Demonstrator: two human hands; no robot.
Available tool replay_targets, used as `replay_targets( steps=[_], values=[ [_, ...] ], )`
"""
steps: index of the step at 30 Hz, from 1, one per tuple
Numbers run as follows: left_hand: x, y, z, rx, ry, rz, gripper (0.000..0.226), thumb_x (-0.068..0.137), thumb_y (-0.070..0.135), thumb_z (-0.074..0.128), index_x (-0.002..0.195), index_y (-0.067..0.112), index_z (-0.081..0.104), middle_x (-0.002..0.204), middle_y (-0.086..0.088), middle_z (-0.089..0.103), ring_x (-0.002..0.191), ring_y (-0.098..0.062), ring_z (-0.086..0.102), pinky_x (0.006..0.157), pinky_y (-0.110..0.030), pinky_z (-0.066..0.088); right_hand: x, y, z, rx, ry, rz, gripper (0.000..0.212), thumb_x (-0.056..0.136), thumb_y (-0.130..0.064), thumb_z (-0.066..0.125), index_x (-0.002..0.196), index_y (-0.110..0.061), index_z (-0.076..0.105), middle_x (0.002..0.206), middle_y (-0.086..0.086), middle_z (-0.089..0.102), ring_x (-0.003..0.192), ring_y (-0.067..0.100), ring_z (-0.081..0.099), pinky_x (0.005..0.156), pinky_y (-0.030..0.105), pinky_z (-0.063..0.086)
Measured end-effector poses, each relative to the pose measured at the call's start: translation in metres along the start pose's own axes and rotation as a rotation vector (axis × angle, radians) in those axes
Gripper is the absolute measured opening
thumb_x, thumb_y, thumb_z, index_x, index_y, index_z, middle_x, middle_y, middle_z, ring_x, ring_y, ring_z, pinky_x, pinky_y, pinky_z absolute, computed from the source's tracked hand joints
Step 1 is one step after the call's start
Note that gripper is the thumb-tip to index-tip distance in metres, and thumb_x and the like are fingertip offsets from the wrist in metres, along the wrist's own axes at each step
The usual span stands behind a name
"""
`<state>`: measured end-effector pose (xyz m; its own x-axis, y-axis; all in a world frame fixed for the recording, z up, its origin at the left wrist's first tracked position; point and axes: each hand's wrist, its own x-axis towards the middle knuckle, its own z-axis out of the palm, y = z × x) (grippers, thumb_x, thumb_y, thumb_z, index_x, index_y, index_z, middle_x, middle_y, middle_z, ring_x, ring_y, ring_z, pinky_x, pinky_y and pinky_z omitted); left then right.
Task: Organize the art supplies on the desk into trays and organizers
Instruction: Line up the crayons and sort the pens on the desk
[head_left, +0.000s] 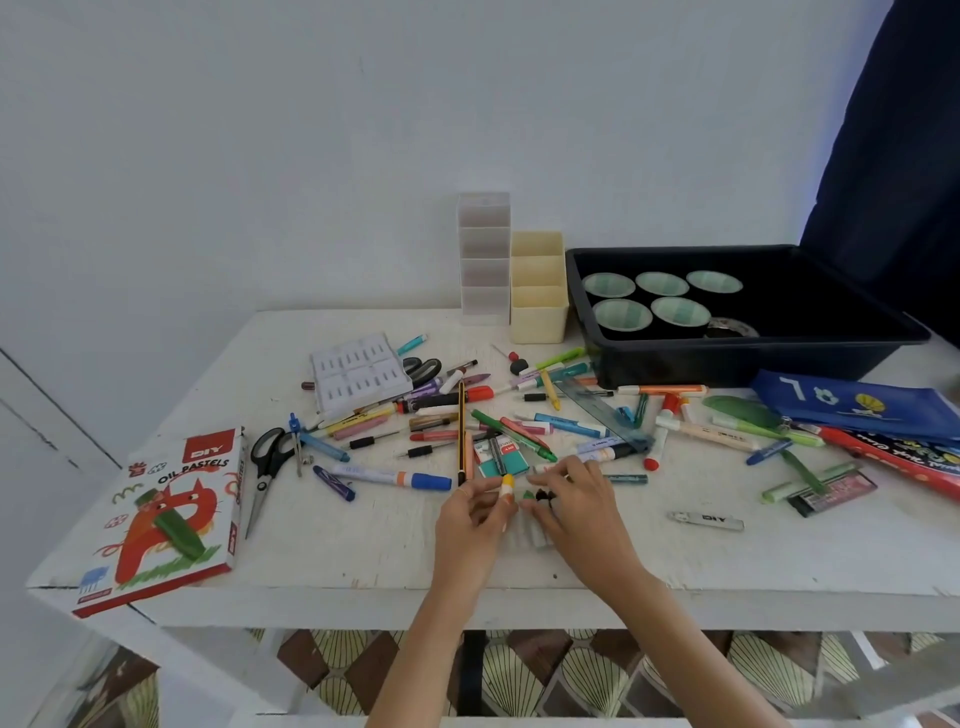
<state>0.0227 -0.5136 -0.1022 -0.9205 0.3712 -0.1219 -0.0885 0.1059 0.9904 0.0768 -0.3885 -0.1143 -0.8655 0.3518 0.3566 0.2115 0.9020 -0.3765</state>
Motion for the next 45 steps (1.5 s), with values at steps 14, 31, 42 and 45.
replay_targets(
  steps=[14, 31, 42, 45],
  values=[
    [-0.008, 0.004, -0.008, 0.293, -0.009, 0.235, 0.025, 0.094, 0.016, 0.052, 0.116, 0.021, 0.061, 0.118, 0.009, 0.059, 0.107, -0.001, 0.054, 0.085, -0.004, 0.041, 0.016, -0.005, -0.026, 0.934, -0.063, 0.44, 0.019, 0.08, -0.007, 0.071, 0.097, -0.014, 0.073, 0.086, 0.001, 0.073, 0.082, 0.015, 0.069, 0.075, 0.024, 0.057],
    [-0.001, -0.033, -0.021, 0.892, -0.121, 0.545, 0.043, 0.101, 0.023, 0.025, 0.141, 0.014, 0.036, 0.149, 0.007, 0.027, 0.139, -0.003, 0.018, 0.116, -0.022, -0.002, 0.015, -0.01, -0.006, 0.247, -0.157, -0.025, 0.017, 0.087, -0.017, 0.064, 0.101, -0.01, 0.072, 0.09, 0.002, 0.054, 0.082, 0.009, 0.045, 0.074, 0.014, 0.035],
    [-0.002, -0.027, -0.02, 0.915, -0.135, 0.5, 0.041, 0.102, 0.018, 0.031, 0.143, 0.018, 0.033, 0.152, 0.007, 0.024, 0.141, -0.001, 0.015, 0.116, -0.021, -0.008, 0.003, -0.015, 0.002, 0.12, -0.109, -0.027, 0.032, 0.088, -0.032, 0.062, 0.114, -0.014, 0.063, 0.106, 0.0, 0.049, 0.103, 0.012, 0.041, 0.087, 0.015, 0.026],
    [-0.004, -0.025, -0.02, 0.834, -0.155, 0.456, 0.04, 0.102, 0.02, 0.032, 0.141, 0.02, 0.037, 0.151, 0.008, 0.028, 0.137, 0.005, 0.016, 0.117, -0.021, -0.002, 0.001, -0.016, 0.002, 0.11, -0.127, -0.034, 0.031, 0.092, -0.032, 0.056, 0.118, -0.016, 0.06, 0.11, -0.001, 0.047, 0.105, 0.011, 0.038, 0.088, 0.016, 0.028]
  ],
)
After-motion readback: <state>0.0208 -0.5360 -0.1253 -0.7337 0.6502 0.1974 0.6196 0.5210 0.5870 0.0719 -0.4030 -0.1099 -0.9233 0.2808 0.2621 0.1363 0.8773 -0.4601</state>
